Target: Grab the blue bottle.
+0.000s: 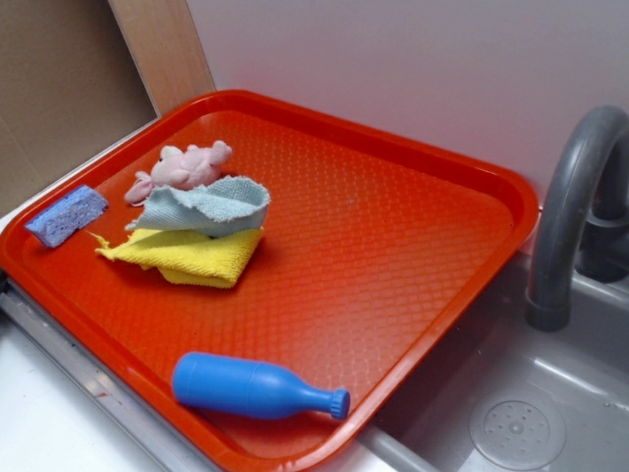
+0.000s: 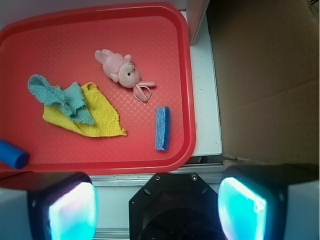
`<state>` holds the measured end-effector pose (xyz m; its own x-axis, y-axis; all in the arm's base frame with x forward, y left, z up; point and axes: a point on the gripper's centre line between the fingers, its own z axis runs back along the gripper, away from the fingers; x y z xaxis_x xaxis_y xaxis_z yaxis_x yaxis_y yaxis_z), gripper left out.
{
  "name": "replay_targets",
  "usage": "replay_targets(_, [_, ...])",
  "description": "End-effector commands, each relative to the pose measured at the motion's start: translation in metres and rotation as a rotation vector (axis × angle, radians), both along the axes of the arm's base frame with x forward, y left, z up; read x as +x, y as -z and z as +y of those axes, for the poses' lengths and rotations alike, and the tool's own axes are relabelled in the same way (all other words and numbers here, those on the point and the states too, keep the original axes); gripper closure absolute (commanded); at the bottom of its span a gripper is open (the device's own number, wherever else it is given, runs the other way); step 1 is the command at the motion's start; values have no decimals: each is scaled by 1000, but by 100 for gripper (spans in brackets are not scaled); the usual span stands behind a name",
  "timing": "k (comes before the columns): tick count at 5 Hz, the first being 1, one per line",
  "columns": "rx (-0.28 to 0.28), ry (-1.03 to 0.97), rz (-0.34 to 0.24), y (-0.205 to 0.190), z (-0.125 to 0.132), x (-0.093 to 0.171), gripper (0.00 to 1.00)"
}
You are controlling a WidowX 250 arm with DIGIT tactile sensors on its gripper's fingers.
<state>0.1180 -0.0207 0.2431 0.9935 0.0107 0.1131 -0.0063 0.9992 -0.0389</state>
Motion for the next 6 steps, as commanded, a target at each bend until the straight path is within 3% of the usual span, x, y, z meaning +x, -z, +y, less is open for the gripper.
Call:
replay_targets(1, [0,0,0,0,0,0,0])
replay_targets(2, [-103,241,-76,5,-36,13,0])
replay_targets(3, [-170,448,-138,2,-78,22,0])
replay_targets(5, [-319,794,-240,14,-160,12,0])
replay_targets(6, [-327,910,-175,29,-192,-1,0])
